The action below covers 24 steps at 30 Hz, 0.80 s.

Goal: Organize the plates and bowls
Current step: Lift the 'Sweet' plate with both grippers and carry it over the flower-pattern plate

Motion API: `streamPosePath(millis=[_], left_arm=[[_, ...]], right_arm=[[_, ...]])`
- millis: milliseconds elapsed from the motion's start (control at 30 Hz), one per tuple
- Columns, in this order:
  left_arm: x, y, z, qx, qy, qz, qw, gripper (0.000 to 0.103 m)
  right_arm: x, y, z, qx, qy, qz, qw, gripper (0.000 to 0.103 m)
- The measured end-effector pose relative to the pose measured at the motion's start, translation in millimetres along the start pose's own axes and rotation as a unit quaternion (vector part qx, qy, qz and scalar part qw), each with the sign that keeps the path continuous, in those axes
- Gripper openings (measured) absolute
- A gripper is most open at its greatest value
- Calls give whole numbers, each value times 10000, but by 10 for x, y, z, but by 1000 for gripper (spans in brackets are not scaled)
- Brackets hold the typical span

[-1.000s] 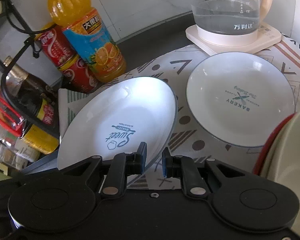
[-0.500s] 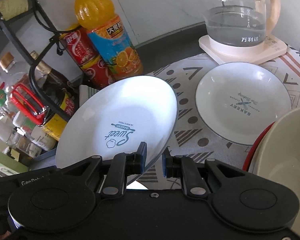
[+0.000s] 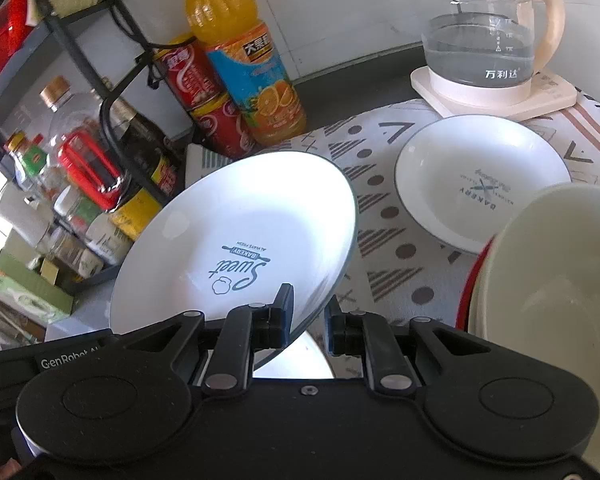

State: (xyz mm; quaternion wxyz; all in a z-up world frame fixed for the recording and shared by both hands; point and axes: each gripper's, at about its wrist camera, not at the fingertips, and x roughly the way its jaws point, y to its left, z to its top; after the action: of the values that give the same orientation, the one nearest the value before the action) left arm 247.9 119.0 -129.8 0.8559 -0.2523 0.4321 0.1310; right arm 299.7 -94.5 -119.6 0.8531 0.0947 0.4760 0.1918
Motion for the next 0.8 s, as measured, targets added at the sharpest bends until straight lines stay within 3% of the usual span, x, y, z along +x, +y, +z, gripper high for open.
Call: streamPosePath(millis=[800], left_arm=[[-421,69,-750,-345,-65,358,9987,18]], right_arm=[[-307,-56,-465,-434,255,195,9985,15]])
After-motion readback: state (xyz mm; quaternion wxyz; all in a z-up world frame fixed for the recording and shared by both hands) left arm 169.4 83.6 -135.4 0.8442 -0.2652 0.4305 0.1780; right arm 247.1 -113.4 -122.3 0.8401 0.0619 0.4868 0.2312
